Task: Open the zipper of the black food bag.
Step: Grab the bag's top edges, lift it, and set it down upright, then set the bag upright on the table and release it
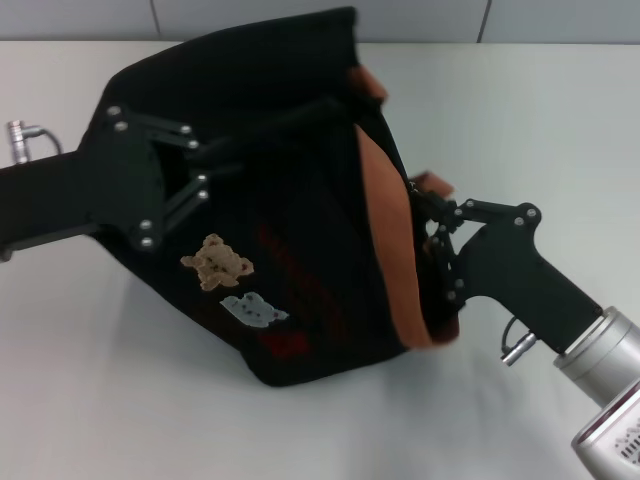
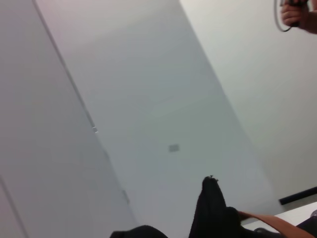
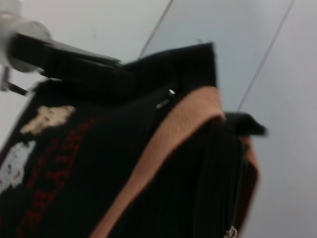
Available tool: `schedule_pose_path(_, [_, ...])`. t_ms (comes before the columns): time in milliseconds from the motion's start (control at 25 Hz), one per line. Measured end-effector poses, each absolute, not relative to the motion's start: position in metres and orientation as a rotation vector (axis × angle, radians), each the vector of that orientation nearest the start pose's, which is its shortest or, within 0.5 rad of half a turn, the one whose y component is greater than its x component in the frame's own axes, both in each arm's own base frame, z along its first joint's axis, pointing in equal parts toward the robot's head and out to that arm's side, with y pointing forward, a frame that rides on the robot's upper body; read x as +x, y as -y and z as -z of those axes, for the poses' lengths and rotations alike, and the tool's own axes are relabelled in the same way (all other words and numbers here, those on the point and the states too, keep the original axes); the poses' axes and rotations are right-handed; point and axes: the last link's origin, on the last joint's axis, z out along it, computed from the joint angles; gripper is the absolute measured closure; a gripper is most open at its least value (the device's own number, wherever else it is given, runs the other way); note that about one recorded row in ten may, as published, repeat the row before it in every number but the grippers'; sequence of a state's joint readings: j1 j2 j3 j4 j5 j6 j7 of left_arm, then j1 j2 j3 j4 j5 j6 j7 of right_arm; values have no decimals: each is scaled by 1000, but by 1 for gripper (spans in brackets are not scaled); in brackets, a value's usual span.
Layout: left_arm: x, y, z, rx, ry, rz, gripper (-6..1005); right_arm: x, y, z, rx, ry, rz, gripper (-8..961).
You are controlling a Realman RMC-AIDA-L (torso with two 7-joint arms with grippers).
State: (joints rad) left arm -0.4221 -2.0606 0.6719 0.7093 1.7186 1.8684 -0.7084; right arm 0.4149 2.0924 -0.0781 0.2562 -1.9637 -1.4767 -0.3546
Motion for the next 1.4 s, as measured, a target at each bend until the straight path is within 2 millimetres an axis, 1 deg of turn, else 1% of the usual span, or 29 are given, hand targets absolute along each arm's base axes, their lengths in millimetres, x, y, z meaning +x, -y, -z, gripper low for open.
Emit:
schedule_pose_path(40, [-247, -292, -44, -2493, -385, 957, 796, 259, -249, 92, -2044, 221, -724, 895])
schedule_pose_path(80, [-253, -289, -48, -2472, -357, 949, 795, 262, -250, 91, -2039, 214, -710, 892])
schedule_pose_path(120, [-253, -289, -48, -2472, -357, 949, 794, 265, -250, 89, -2034, 205, -692, 888])
schedule_pose_path(200, [-262, -285, -54, -2442, -321, 934, 792, 272, -250, 87, -2024, 182, -665, 882])
schedule_pose_path(360, [-270, -280, -57, -2422, -293, 919, 788, 277, -251, 83, -2023, 161, -660, 869])
schedule_pose_path(400, [-275, -277, -57, -2417, -272, 913, 787, 277, -252, 82, -2026, 142, -673, 866])
schedule_pose_path(520, [-279, -275, -56, -2413, -251, 910, 784, 276, -254, 81, -2027, 127, -692, 857])
schedule_pose_path(600, [-285, -272, -50, -2400, -215, 916, 782, 272, -259, 79, -2026, 89, -737, 850])
schedule_pose_path(640, [-285, -272, -50, -2400, -215, 916, 781, 272, -259, 79, -2026, 89, -737, 847])
schedule_pose_path(680, [-290, -270, -44, -2384, -184, 908, 780, 269, -262, 76, -2003, 53, -781, 844])
schedule_pose_path(720, [-290, -270, -44, -2384, -184, 908, 780, 269, -262, 76, -2003, 53, -781, 841])
schedule_pose_path(760, [-293, -269, -40, -2371, -165, 901, 779, 267, -263, 72, -1980, 28, -813, 838])
schedule_pose_path(800, [-299, -269, -28, -2327, -109, 883, 778, 266, -264, 66, -1940, -15, -871, 835])
schedule_pose_path(840, [-299, -269, -28, -2327, -109, 883, 777, 266, -264, 66, -1940, -15, -871, 831])
schedule_pose_path(880, [-302, -271, -14, -2266, -48, 872, 776, 266, -264, 61, -1915, -44, -907, 828])
schedule_pose_path(920, [-302, -271, -14, -2266, -48, 872, 775, 266, -265, 55, -1886, -82, -951, 825])
schedule_pose_path(960, [-303, -274, -5, -2225, -11, 874, 774, 266, -265, 50, -1861, -120, -997, 822])
schedule_pose_path(1000, [-300, -278, 10, -2147, 62, 896, 773, 270, -266, 38, -1822, -193, -1078, 803])
schedule_pose_path(1040, [-300, -278, 10, -2147, 62, 896, 772, 270, -266, 38, -1822, -193, -1078, 784])
schedule_pose_path(1160, [-288, -290, 30, -2052, 131, 919, 769, 277, -267, 23, -1787, -288, -1177, 728])
schedule_pose_path(1200, [-278, -297, 41, -2018, 163, 921, 768, 281, -267, 14, -1749, -361, -1238, 709])
schedule_pose_path(1240, [-278, -297, 41, -2018, 163, 921, 767, 281, -267, 14, -1749, -361, -1238, 690])
schedule_pose_path(1280, [-268, -305, 51, -2000, 198, 927, 766, 284, -267, 11, -1726, -393, -1263, 671])
schedule_pose_path(1320, [-268, -305, 51, -2000, 198, 927, 765, 287, -265, 7, -1701, -421, -1282, 653])
schedule_pose_path(1400, [-255, -317, 62, -1985, 283, 948, 763, 294, -261, -1, -1640, -460, -1308, 615])
